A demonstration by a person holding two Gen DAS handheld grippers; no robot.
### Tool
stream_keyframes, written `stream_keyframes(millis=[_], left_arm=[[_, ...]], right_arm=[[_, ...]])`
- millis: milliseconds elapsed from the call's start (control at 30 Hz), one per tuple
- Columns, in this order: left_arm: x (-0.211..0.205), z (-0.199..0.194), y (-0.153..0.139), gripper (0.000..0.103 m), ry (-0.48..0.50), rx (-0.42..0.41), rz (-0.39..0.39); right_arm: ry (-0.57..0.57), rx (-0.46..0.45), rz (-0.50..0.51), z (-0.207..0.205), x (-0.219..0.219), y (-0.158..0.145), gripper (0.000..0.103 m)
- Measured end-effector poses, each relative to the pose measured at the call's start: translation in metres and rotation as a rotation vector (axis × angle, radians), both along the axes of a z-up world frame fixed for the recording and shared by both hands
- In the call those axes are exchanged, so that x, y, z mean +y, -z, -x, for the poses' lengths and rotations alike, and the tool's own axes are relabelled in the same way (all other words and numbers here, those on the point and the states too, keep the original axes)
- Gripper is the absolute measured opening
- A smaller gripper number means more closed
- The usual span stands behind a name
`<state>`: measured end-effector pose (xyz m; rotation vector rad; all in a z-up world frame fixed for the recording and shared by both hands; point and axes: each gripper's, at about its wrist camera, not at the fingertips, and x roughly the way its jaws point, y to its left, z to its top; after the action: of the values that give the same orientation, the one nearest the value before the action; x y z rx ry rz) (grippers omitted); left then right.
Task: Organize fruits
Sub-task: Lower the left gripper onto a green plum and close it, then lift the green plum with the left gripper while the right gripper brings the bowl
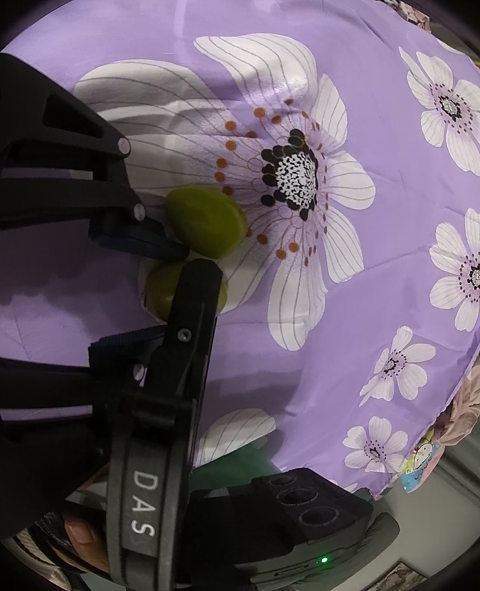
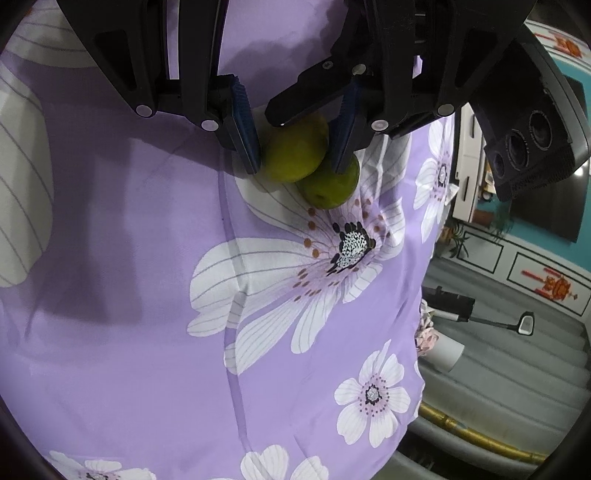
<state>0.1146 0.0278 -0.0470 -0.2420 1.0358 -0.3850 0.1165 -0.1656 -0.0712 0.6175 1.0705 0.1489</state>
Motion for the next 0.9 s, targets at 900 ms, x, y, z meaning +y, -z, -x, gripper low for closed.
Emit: stream_keyframes(millis=[900], left_arm=[[-0.020,0.062,-0.022,0.035,0.070,-0.046,-0.012]], right_arm=[[0.014,-0.106,-0.019,0.061,0.007,-0.035,0.036]])
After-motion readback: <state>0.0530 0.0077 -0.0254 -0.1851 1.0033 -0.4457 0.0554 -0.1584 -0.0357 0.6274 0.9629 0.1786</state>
